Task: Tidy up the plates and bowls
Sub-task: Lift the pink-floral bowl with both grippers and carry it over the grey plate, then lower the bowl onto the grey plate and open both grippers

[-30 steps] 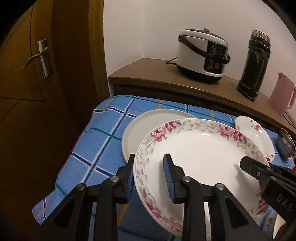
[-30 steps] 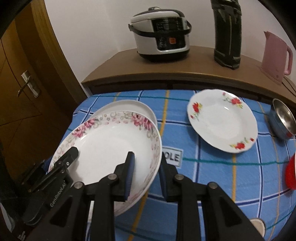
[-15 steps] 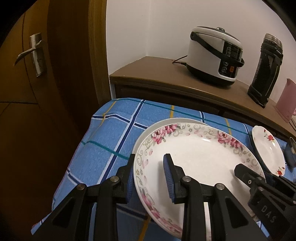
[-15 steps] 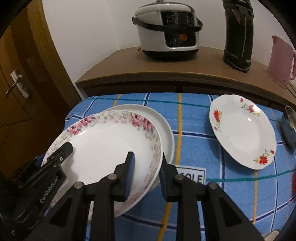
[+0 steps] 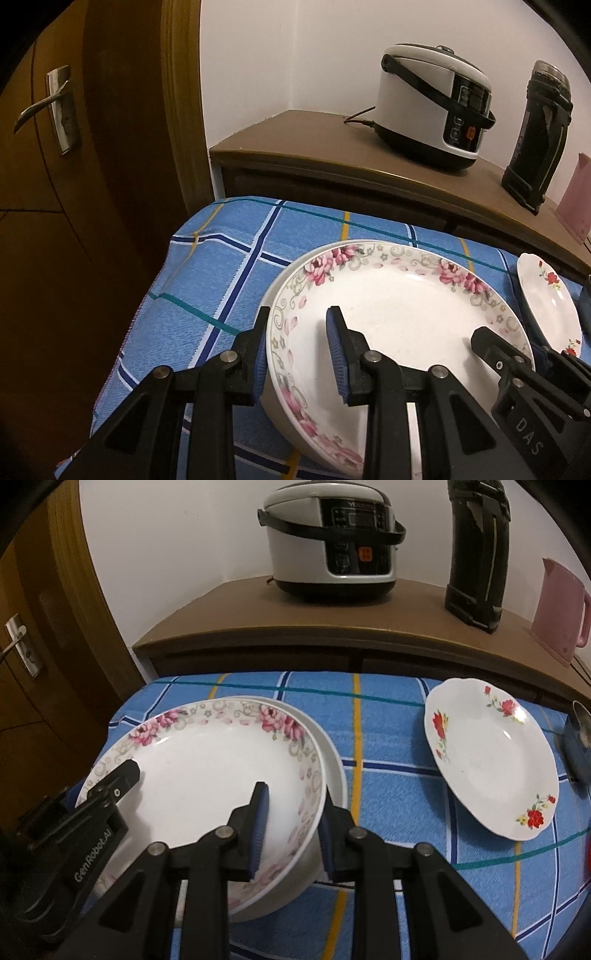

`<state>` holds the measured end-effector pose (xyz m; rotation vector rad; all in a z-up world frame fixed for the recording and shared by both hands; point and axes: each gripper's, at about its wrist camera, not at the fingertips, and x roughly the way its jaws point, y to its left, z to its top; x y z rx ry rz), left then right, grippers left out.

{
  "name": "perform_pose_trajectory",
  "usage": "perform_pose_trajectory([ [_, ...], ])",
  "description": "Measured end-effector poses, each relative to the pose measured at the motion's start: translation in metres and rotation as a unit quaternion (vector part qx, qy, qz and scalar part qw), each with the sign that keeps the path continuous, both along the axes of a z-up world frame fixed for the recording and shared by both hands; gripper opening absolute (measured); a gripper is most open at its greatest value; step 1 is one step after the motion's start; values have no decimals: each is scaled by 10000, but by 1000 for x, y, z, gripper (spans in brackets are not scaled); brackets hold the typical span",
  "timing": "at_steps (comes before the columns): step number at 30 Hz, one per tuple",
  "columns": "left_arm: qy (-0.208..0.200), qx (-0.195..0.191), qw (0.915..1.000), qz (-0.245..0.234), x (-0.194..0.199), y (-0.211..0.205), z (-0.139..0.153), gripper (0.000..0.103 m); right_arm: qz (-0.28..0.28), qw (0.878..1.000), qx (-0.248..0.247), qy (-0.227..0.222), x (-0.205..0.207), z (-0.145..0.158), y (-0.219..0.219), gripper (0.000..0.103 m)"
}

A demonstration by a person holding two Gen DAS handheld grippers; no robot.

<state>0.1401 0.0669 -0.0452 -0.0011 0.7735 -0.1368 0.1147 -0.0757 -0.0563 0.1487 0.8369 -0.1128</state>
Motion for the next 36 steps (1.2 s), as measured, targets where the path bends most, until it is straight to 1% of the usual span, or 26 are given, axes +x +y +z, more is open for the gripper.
perform_pose_trajectory([
  [8,53,77,9999,74,2,-1,-6,32,19,9999,-23,115,3,-7,1,25],
  [18,26,200,9997,135,3,-1,-13,32,84,9999,-100,20,3,-11,2,25],
  [19,-3,213,9997,117,2,-2,-12,32,112,9999,-78,53,3,-13,2,29],
  [21,-54,261,9996,120,1,-2,-10,32,146,9998,-22,129,6,-17,2,30],
  [23,-89,347,9993,143,0,-3,-9,32,180,9998,-54,89,6,-18,3,30],
  [26,-101,395,9990,196,-2,-2,-7,32,172,9998,76,78,5,-19,0,32],
  [28,-134,451,9985,279,-5,0,-4,32,149,9998,135,49,2,-18,-3,41],
  [29,-143,458,9984,287,-6,0,-3,32,124,9998,142,9,0,-16,-4,43],
  [30,-148,458,9984,298,-8,1,-1,32,109,9998,160,-33,-3,-13,-4,47],
  [31,-148,451,9984,316,-10,1,1,32,83,9998,148,-68,-6,-9,-4,52],
  [32,-157,440,9983,339,-13,2,3,32,75,9998,131,-109,-9,-5,-5,55],
  [33,-171,447,9982,355,-16,3,6,33,71,9998,111,-174,-14,-1,-6,60],
  [34,-173,448,9982,358,-18,3,8,33,56,9997,109,-226,-18,3,-7,63],
  [36,-161,425,9983,358,-24,2,12,35,12,9993,146,-332,-28,11,-11,65],
])
